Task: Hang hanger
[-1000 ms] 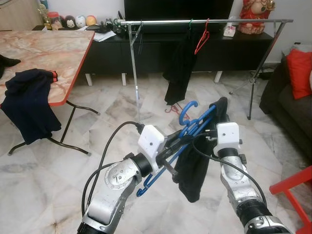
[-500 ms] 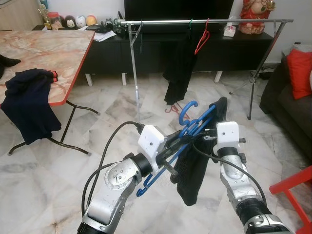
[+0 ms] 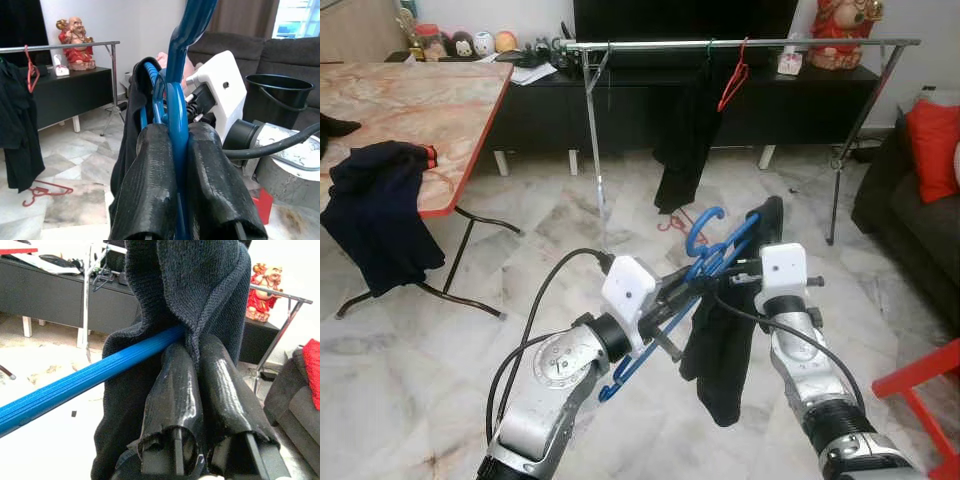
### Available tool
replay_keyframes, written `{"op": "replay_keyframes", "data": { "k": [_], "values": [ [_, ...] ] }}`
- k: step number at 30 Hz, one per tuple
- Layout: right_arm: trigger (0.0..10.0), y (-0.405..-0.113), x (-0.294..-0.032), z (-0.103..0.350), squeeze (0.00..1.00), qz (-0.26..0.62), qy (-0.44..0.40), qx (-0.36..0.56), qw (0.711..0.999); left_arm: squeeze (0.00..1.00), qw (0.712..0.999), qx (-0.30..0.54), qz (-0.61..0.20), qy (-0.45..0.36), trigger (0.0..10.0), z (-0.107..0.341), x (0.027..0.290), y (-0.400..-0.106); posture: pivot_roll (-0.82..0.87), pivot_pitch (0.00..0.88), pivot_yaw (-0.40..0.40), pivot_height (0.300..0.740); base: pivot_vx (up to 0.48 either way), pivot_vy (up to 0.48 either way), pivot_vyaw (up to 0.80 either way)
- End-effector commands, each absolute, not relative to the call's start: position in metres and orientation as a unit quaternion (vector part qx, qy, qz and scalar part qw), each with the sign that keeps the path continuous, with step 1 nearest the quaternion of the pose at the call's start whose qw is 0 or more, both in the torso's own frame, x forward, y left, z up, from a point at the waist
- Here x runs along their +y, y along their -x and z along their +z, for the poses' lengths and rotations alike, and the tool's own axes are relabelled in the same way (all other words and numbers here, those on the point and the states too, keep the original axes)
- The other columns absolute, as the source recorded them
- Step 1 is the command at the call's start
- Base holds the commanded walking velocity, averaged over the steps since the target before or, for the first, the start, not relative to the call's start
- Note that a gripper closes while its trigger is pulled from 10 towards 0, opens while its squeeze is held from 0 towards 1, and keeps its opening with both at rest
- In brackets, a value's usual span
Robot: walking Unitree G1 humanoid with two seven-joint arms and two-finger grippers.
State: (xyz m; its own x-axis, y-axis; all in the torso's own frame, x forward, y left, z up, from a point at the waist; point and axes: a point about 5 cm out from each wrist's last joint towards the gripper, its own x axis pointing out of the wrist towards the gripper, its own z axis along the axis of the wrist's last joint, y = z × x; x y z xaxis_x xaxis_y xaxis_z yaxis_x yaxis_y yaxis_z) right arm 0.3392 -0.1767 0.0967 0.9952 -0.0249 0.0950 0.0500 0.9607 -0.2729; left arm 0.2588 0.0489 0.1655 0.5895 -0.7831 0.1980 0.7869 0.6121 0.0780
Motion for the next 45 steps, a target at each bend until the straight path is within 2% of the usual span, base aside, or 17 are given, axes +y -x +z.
{"op": "replay_keyframes", "data": {
  "k": [1, 11, 19, 23, 28, 33, 45],
  "values": [
    [0.0, -0.345, -0.175, 0.112, 0.0, -0.013, 0.138, -0.066, 0.988, 0.0, 0.881, -0.124, -0.457, -0.006, 10.0, 0.171, 0.044, -0.256, -0.1, 0.0, -0.048, 0.74, 0.0, 0.0, 0.0],
    [0.0, -0.355, -0.168, 0.138, 0.0, 0.013, 0.136, -0.102, 0.985, 0.0, 0.874, -0.082, -0.479, -0.019, 10.0, 0.156, 0.043, -0.253, -0.1, 0.0, -0.049, 0.74, 0.0, 0.0, 0.0],
    [0.0, -0.358, -0.157, 0.149, 0.0, 0.059, 0.157, -0.103, 0.98, 0.0, 0.869, -0.048, -0.491, -0.046, 10.0, 0.146, 0.056, -0.256, -0.1, 0.0, -0.05, 0.74, 0.0, 0.0, 0.0],
    [0.0, -0.357, -0.163, 0.146, 0.0, 0.051, 0.162, -0.089, 0.982, 0.0, 0.876, -0.038, -0.476, -0.062, 10.0, 0.141, 0.063, -0.26, -0.1, 0.0, -0.049, 0.74, 0.0, 0.0, 0.0],
    [0.0, -0.353, -0.176, 0.131, 0.0, 0.024, 0.172, -0.047, 0.984, 0.0, 0.905, -0.047, -0.416, -0.074, 10.0, 0.14, 0.074, -0.272, -0.1, 0.0, -0.05, 0.74, 0.0, 0.0, 0.0],
    [0.0, -0.346, -0.182, 0.117, 0.0, 0.018, 0.175, -0.02, 0.984, 0.0, 0.919, -0.075, -0.384, -0.047, 10.0, 0.149, 0.079, -0.277, -0.1, 0.0, -0.05, 0.74, 0.0, 0.0, 0.0],
    [0.0, -0.345, -0.187, 0.115, 0.0, 0.004, 0.174, -0.011, 0.985, 0.0, 0.891, -0.036, -0.448, -0.053, 10.0, 0.139, 0.071, -0.266, -0.1, 0.0, -0.044, 0.74, 0.0, 0.0, 0.0]
  ]
}}
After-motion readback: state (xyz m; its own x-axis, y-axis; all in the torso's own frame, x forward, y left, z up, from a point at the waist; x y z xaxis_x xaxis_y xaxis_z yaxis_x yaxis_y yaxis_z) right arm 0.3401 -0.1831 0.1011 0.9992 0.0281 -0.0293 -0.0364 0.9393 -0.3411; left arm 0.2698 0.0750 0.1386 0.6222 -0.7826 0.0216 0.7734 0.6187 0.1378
